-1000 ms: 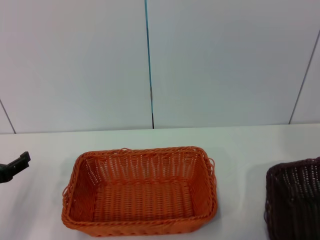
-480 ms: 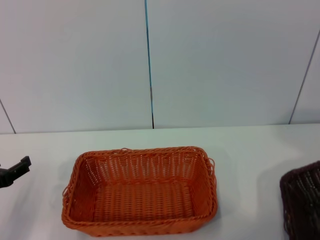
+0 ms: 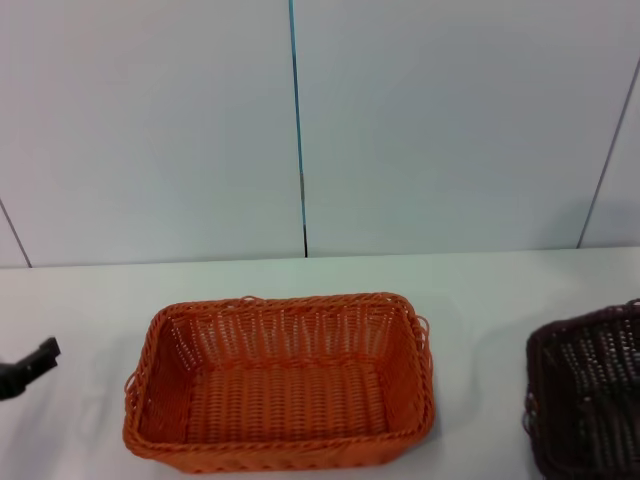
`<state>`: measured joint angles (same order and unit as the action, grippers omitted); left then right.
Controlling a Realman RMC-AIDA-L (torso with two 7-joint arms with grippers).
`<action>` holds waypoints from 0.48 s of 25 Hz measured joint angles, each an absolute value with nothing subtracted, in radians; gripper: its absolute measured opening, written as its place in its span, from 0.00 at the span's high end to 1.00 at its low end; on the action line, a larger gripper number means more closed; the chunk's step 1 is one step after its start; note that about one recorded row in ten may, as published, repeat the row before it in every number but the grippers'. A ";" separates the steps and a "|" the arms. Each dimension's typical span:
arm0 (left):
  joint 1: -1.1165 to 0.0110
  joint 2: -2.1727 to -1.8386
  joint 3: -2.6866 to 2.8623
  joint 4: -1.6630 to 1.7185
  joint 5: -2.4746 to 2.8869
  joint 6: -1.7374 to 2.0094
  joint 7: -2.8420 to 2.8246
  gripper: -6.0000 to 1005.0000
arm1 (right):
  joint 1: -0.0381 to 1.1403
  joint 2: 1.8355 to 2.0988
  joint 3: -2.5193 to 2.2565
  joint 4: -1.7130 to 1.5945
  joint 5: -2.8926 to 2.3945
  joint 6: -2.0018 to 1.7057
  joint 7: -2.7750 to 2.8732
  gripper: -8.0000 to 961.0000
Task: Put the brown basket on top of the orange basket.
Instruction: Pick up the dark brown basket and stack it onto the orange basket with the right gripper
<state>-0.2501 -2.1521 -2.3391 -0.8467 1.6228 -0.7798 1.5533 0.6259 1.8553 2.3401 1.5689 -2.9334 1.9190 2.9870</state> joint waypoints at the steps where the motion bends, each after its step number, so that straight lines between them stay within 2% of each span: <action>1: -0.250 -2.153 -2.339 -0.843 1.623 -0.779 1.554 0.10 | 0.625 1.863 2.344 1.572 -2.933 1.920 2.990 0.85; 7: -0.247 -2.157 -2.341 -0.810 1.621 -0.774 1.557 0.10 | 0.580 1.884 2.374 1.626 -2.932 1.923 2.993 0.85; 12: -0.253 -2.161 -2.347 -0.797 1.618 -0.775 1.558 0.10 | 0.520 1.926 2.393 1.676 -2.926 1.930 2.984 0.85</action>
<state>-0.2527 -2.1606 -2.3468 -0.7969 1.6179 -0.7747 1.5582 0.5200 1.9256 2.3935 1.6755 -2.9263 1.9297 2.9836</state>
